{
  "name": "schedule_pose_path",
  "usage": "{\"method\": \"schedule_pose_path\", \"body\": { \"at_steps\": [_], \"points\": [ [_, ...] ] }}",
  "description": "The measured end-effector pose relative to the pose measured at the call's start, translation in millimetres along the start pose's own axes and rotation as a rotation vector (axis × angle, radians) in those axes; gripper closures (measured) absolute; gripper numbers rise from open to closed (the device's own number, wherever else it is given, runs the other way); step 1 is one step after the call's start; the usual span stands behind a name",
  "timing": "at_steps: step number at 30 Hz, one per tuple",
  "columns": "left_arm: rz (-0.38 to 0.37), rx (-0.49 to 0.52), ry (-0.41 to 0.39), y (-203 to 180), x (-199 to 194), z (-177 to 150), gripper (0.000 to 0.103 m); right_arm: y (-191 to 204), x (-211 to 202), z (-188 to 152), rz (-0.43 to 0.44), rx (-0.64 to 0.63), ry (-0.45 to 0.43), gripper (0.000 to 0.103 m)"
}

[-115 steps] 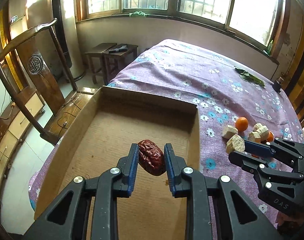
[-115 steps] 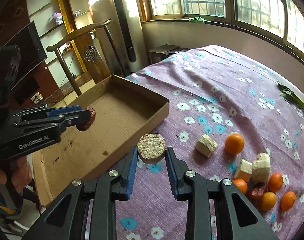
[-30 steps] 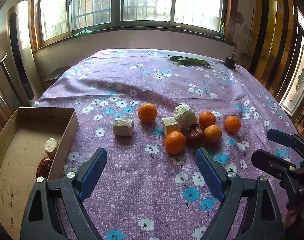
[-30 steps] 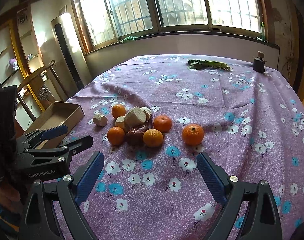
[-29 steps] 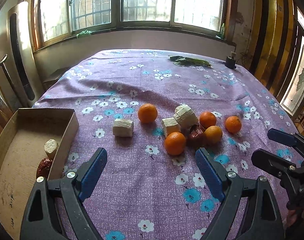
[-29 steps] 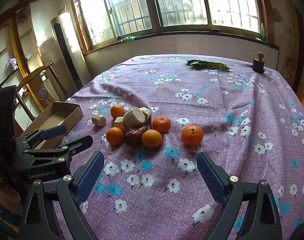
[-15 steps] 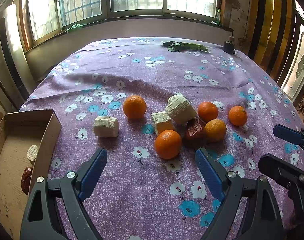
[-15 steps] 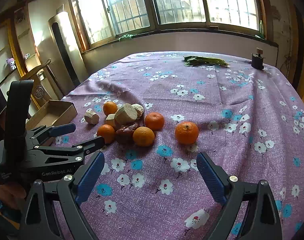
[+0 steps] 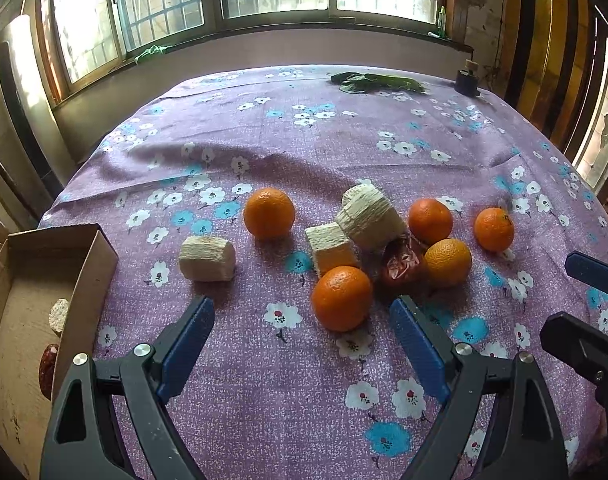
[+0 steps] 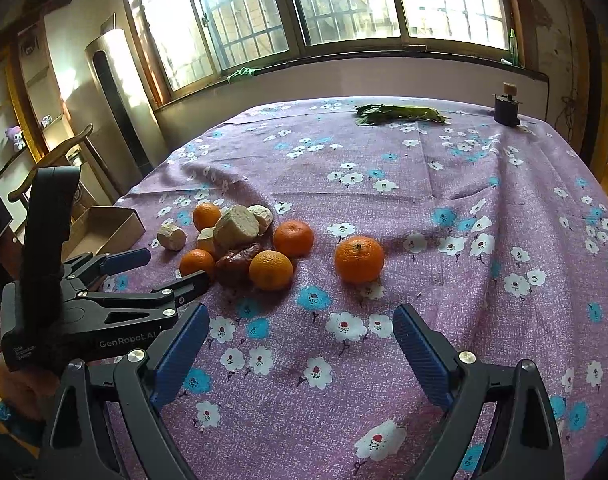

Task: Organize fruits
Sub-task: 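Grasp a large orange with the left tool while the right tool grasps another orange, then carry both held oranges over the cardboard box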

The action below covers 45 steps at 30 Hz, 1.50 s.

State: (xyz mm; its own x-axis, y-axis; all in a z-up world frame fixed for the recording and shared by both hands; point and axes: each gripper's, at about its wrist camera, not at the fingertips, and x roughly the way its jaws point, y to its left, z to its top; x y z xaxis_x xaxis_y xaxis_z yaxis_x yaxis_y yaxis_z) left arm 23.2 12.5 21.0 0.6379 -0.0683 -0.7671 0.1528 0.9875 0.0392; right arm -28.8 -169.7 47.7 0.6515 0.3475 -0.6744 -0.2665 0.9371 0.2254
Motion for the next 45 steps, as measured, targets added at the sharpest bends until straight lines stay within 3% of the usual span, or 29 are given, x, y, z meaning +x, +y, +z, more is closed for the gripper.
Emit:
{"method": "schedule_pose_path", "body": {
  "at_steps": [4,7,11,14,19,23,28,36,45],
  "points": [
    [0.000,0.023,-0.007,-2.2,1.5,1.2,0.017,0.5,2.6,-1.1,0.011,-0.007,0.010,0.007],
    [-0.023,0.041,0.004,-3.8,5.4,1.2,0.043,1.6,2.7,-0.7,0.024,-0.011,0.011,0.007],
    [-0.118,0.057,0.015,-8.4,4.6,0.3,0.074,5.4,4.0,1.9,0.031,-0.024,0.018,0.007],
    [-0.090,0.073,0.012,-10.1,1.2,-1.6,0.074,12.3,6.7,6.5,0.041,-0.051,0.019,0.011],
    [-0.084,0.032,0.011,7.2,-8.7,-6.2,0.075,27.0,30.9,15.9,0.035,-0.131,0.088,0.037],
    [-0.070,0.003,-0.004,20.8,-18.0,-7.8,0.075,37.8,53.7,17.0,0.027,-0.200,0.148,0.042],
    [-0.061,-0.011,-0.005,26.3,-21.3,-10.9,0.075,37.9,66.0,8.0,0.007,-0.232,0.177,0.067],
    [-0.067,-0.028,-0.011,26.8,-31.2,-16.9,0.075,30.3,44.8,11.0,0.050,-0.146,0.137,0.067],
    [-0.016,-0.083,-0.046,52.6,-61.7,-21.8,0.075,67.5,23.5,13.5,0.109,-0.181,0.100,0.066]
  ]
}}
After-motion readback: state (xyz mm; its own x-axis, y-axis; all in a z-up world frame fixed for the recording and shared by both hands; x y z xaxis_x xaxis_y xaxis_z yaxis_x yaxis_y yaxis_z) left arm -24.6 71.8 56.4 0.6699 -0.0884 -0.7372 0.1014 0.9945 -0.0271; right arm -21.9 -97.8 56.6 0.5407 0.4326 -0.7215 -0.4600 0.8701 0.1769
